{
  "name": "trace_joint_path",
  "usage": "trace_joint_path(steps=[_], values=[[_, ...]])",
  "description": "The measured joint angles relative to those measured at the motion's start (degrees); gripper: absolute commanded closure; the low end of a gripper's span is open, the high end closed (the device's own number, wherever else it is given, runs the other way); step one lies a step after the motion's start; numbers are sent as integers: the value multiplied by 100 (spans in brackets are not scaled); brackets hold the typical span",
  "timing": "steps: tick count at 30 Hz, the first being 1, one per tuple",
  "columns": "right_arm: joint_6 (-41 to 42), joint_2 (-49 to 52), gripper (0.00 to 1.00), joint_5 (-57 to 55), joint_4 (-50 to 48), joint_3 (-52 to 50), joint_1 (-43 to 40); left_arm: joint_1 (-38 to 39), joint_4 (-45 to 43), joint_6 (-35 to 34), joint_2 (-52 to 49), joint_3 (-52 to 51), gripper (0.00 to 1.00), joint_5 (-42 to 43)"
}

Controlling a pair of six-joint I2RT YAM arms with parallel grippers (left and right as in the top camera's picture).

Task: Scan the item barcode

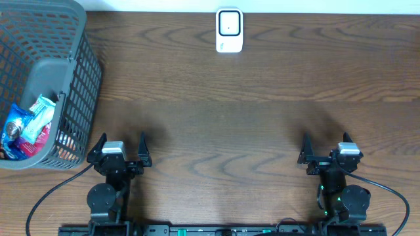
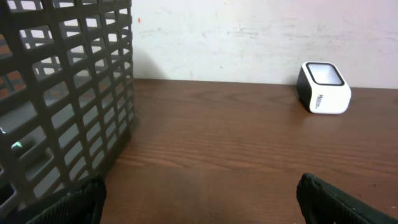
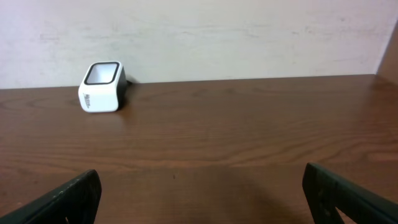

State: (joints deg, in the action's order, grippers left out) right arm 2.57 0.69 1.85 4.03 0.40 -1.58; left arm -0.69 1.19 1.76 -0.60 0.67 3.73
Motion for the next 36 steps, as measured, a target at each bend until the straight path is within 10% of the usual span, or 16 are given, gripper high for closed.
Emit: trace_joint_path(steps=[28,36], values=[[0,0,1,2,0,-2,0,0,-2,-20,0,0,2,2],[0,0,1,2,0,0,0,0,-39,-1095,0,2,2,140]])
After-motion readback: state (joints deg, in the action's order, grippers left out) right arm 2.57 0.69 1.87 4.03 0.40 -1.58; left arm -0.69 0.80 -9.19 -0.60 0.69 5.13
